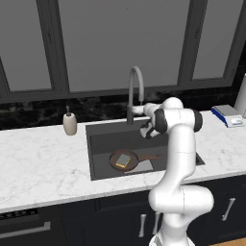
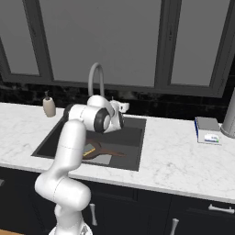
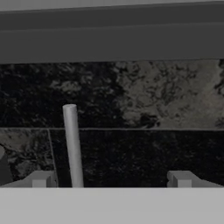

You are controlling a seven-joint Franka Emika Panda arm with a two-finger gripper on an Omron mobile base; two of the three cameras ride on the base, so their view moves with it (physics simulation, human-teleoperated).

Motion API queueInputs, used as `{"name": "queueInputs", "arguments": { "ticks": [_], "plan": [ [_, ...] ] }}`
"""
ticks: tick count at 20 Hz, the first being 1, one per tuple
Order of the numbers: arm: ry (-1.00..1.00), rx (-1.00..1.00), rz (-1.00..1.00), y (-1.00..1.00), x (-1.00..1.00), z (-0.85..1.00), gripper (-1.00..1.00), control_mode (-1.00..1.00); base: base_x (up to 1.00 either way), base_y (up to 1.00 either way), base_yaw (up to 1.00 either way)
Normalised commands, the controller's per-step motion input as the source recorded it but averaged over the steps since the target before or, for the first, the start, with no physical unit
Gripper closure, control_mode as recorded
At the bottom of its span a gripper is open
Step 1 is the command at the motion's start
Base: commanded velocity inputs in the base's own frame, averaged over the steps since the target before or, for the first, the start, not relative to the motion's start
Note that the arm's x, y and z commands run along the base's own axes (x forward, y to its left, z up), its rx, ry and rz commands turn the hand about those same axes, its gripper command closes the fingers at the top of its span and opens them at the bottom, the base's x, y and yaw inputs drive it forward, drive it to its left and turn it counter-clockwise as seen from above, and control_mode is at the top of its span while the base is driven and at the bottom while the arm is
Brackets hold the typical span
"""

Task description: Pick the pan and sponge and place them into the sink. Then turn on the water.

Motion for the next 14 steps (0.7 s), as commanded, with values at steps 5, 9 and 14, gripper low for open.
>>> {"name": "queueInputs", "arguments": {
  "ticks": [5, 9, 14],
  "plan": [
    [0.00, 0.00, 0.00, 0.30, 0.02, 0.00, -1.00, -1.00, 0.00, 0.00, 0.00],
    [0.00, 0.00, 0.00, -0.13, 0.16, -0.04, -1.00, -1.00, 0.00, 0.00, 0.00],
    [0.00, 0.00, 0.00, -0.34, 0.16, -0.03, -1.00, -1.00, 0.00, 0.00, 0.00]
  ]
}}
